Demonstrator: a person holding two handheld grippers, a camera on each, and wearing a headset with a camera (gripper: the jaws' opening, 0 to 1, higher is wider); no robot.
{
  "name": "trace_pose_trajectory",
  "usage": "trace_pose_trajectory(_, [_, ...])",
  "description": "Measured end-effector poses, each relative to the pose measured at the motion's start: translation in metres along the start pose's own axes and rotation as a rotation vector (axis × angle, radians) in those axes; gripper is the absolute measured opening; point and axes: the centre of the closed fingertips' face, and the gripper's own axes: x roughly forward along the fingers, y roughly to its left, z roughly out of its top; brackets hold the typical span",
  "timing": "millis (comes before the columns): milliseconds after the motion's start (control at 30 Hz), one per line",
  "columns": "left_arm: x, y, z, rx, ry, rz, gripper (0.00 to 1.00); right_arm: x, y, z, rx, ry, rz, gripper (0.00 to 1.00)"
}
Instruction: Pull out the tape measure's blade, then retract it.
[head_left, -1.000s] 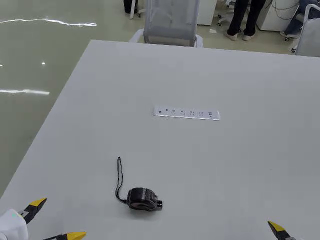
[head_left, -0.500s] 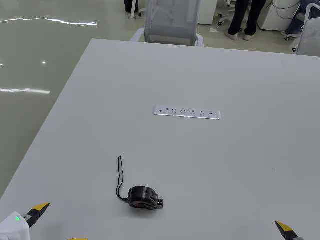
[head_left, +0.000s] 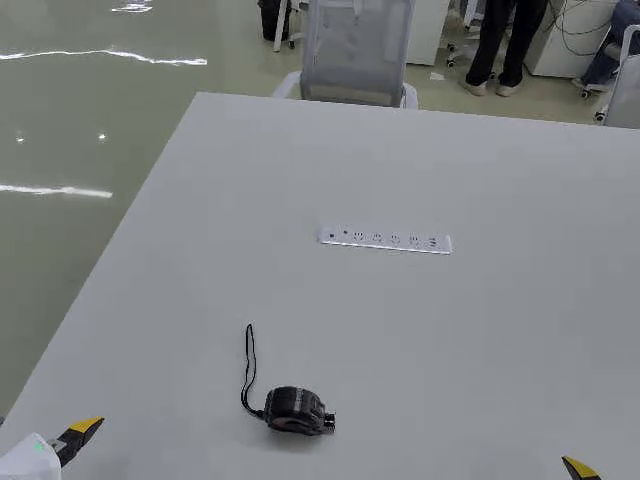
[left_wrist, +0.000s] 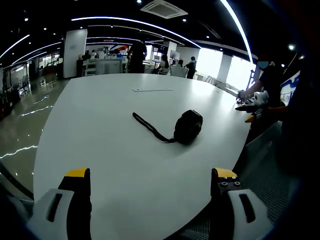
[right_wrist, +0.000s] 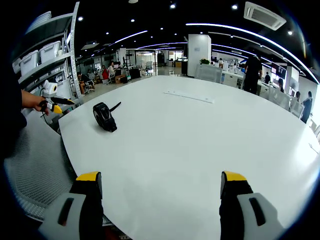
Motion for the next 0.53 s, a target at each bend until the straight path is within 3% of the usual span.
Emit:
trace_pose_trajectory(167, [0.001, 0.004, 0.001, 0.001, -0.002, 0.005, 0.99, 0.001, -0.003, -0.001, 0.007, 0.000, -0.009, 1.00])
trace_pose_trajectory(533, [0.003, 0.000, 0.014, 0.003, -0.024, 0.014, 0.99, -0.006, 0.002, -0.014, 0.015, 0.012, -0.002, 1.00])
